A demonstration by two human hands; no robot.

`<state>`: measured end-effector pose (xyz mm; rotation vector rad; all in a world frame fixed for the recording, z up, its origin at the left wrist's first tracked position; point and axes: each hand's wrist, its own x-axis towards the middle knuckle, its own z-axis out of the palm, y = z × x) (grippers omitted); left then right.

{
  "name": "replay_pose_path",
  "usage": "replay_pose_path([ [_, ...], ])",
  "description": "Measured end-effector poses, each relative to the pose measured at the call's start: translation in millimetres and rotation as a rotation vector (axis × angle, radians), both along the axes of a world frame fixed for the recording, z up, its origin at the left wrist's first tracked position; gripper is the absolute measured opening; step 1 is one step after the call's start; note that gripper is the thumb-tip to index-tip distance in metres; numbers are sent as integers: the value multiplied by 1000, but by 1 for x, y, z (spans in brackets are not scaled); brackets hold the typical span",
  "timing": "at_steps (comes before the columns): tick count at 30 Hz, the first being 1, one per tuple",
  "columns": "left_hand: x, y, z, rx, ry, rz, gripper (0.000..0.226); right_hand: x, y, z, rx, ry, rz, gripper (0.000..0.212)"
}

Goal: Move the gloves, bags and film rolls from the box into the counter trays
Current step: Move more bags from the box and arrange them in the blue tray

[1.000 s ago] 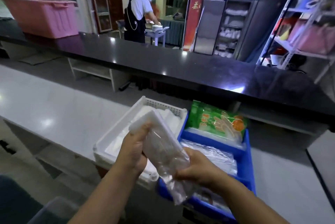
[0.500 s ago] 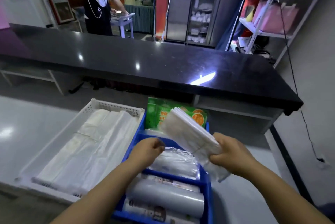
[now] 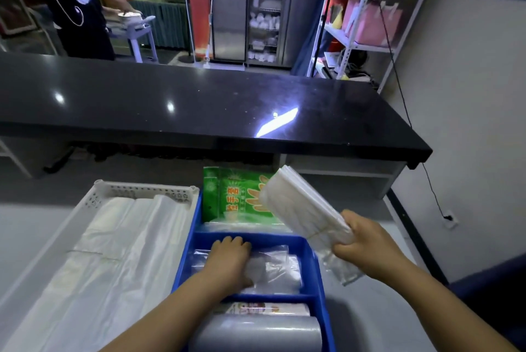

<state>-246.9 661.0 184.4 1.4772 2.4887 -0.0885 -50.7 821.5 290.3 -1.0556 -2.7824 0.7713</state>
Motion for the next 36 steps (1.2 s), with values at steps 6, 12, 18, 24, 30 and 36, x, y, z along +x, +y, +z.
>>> replay_pose_path([
  [6,-2,-1,11,10,-172,27,44,-17,-8,2,47,39,-3,25],
  [12,10,-10,30,8,-217,4,28,-43,-18,4,224,8,104,28],
  [18,28,-23,33,-47,-248,21,36,-79,-24,-24,460,-127,355,30],
  [24,38,-26,31,-89,-214,-7,35,-94,-26,-60,323,-360,549,30],
  [30,38,-28,25,-77,-215,-3,42,-104,-25,-65,110,-411,601,21],
  [36,37,-27,27,-125,-221,-23,36,-109,-27,-68,114,-469,619,19],
])
